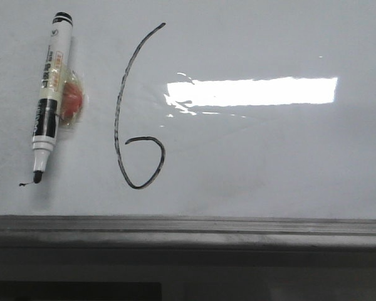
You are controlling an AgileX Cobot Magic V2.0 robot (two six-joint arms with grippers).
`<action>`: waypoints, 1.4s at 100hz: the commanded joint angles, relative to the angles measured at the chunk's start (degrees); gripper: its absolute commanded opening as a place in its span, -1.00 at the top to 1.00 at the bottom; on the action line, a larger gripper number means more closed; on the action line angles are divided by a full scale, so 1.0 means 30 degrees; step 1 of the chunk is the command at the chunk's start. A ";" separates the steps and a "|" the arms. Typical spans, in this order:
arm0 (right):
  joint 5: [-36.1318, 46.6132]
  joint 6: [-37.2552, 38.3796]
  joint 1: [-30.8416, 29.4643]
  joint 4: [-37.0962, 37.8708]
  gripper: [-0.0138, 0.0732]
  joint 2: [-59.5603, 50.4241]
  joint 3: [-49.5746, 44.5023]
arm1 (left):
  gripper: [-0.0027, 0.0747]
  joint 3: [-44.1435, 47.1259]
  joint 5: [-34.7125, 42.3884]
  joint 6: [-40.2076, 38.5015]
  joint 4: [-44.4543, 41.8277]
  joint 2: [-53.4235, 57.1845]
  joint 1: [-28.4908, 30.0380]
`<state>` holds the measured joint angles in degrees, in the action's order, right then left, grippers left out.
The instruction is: Write number 6 on whiteboard
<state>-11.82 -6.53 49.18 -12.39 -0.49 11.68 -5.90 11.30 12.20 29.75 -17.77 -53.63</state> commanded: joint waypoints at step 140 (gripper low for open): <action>0.1008 -0.0240 -0.0101 0.0147 0.81 0.0682 -0.0012 | 0.98 0.0581 -0.2526 -0.1354 -0.8512 0.3698 1.2088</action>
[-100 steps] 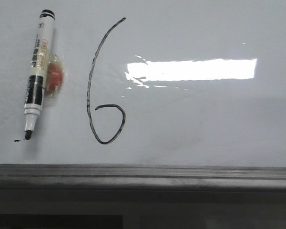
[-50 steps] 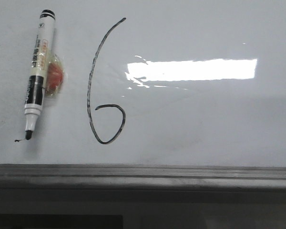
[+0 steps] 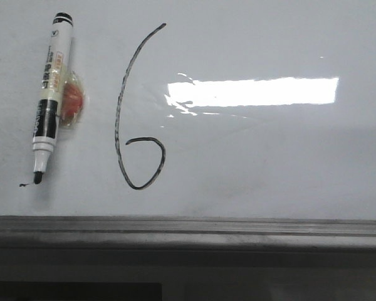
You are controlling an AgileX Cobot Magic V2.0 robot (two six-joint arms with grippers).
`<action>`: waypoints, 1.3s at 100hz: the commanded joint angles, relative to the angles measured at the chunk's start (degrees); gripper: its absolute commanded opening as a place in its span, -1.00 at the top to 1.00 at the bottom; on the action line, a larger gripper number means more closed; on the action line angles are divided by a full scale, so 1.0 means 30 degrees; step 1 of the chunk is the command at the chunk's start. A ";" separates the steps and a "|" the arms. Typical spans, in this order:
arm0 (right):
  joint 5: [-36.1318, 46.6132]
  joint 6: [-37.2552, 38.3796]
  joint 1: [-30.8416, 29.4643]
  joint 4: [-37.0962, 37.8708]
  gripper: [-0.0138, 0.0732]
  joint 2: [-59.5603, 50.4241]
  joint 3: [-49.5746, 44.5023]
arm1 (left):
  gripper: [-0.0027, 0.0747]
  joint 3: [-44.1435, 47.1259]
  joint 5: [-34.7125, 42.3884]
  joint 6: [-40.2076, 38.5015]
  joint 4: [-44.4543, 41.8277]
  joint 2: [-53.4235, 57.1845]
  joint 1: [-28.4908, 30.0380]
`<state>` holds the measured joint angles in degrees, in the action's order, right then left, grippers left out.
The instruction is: Write number 6 on whiteboard
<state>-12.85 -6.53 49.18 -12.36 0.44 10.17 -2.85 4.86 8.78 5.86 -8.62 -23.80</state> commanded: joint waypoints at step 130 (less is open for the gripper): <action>0.1388 -0.0240 -0.0101 0.0139 0.81 0.0373 0.0488 | 0.98 0.1904 -0.7293 -0.3906 -0.0984 0.3571 0.8386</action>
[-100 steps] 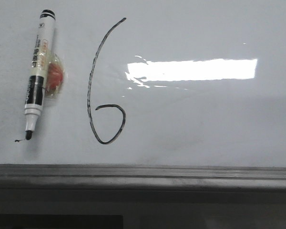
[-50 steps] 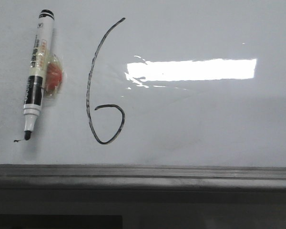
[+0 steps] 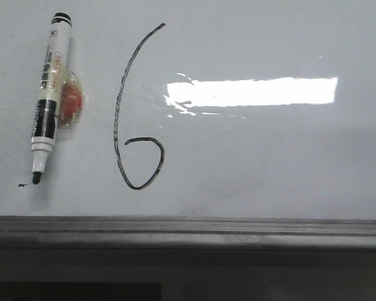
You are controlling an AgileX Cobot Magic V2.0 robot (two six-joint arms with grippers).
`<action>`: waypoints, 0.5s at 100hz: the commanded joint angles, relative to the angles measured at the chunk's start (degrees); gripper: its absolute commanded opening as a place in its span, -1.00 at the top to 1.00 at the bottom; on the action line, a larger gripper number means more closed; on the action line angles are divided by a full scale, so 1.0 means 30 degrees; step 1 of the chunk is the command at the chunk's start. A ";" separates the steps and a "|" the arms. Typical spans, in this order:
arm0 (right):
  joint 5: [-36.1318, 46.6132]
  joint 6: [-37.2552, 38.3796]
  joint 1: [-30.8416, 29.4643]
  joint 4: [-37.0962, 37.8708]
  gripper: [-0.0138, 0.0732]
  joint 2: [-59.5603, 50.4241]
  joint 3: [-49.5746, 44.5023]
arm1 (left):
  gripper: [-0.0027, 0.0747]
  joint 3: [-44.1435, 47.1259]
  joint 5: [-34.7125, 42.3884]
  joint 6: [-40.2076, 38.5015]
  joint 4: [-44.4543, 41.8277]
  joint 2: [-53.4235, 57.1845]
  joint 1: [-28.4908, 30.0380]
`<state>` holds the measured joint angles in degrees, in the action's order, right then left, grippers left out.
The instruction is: Write number 6 on whiteboard
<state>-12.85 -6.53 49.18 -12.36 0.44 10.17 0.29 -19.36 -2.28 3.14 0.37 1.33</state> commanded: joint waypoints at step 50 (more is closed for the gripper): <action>0.4163 -0.0205 -0.3309 0.4121 0.81 0.0373 -0.0867 | 0.98 0.0858 0.0778 -0.0217 -0.0078 0.0574 0.0010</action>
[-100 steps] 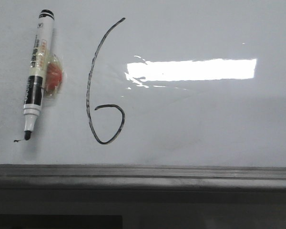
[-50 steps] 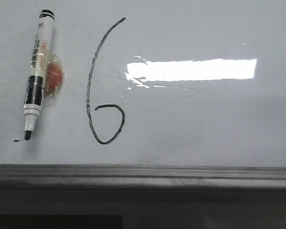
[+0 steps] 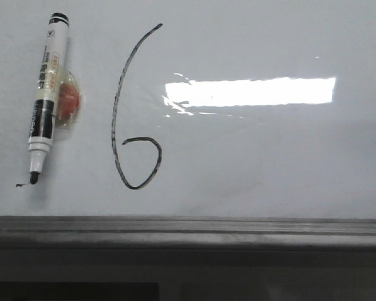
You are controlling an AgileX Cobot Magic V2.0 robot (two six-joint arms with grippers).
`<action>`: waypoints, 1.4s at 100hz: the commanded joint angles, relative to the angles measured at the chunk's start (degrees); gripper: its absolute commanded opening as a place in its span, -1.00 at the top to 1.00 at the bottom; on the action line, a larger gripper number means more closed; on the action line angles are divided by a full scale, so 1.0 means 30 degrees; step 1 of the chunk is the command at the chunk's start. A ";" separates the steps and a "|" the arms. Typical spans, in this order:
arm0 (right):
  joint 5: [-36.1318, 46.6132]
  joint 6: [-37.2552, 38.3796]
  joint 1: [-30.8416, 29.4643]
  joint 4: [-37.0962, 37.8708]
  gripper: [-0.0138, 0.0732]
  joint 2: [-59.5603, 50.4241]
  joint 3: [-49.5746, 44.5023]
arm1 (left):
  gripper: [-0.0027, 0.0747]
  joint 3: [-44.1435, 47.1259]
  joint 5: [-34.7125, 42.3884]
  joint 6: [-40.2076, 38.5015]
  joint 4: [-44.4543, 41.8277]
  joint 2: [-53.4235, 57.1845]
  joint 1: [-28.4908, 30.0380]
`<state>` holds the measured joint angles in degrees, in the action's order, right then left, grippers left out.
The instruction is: Write number 6 on whiteboard
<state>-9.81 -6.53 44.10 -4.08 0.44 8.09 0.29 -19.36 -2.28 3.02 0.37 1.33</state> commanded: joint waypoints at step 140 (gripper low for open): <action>-0.2665 0.2176 -1.5942 0.1686 0.81 -0.0709 -0.3469 | 0.98 0.0858 0.0790 -0.0217 -0.0038 0.0574 0.0010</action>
<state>-18.09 0.00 -3.40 0.00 -0.60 -0.92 0.29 -19.47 -2.28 3.02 0.37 1.33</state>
